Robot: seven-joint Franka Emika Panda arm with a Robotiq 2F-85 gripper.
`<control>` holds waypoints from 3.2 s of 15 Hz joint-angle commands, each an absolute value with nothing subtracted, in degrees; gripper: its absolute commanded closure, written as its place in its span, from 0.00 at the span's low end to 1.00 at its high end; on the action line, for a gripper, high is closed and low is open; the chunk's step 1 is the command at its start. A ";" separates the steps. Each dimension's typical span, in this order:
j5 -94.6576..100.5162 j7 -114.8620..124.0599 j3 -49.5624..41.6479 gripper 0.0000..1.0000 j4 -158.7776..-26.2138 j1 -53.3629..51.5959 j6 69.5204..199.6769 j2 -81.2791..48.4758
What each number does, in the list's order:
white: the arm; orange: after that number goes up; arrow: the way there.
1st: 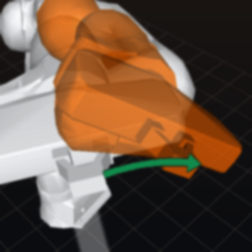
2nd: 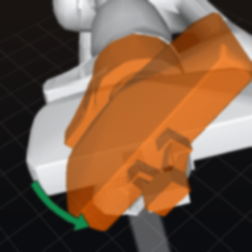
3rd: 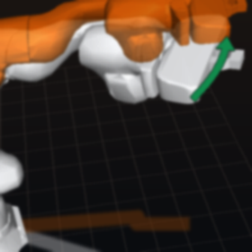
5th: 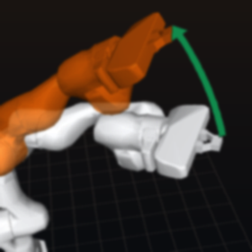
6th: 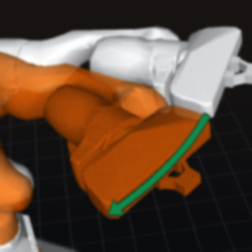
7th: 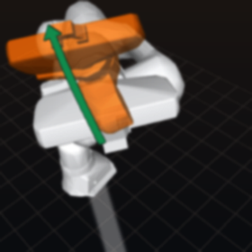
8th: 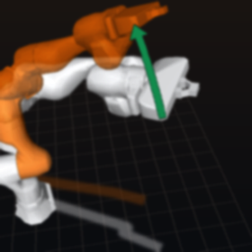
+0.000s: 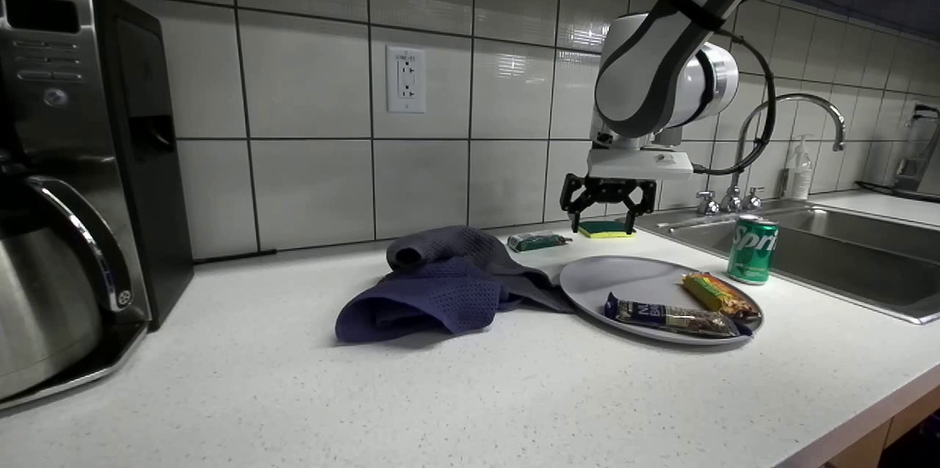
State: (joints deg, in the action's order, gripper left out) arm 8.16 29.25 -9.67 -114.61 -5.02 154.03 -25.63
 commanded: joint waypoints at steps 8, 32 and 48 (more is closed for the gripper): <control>5.45 31.09 -10.64 0.00 -107.49 -6.16 151.40 -31.94; -6.83 39.66 -8.86 0.00 -83.56 -5.99 142.11 -45.52; -7.10 49.60 -8.31 0.00 -72.02 -4.28 132.49 -51.90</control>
State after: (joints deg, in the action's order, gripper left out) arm -6.40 47.84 -9.25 -76.55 -5.52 135.90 -49.87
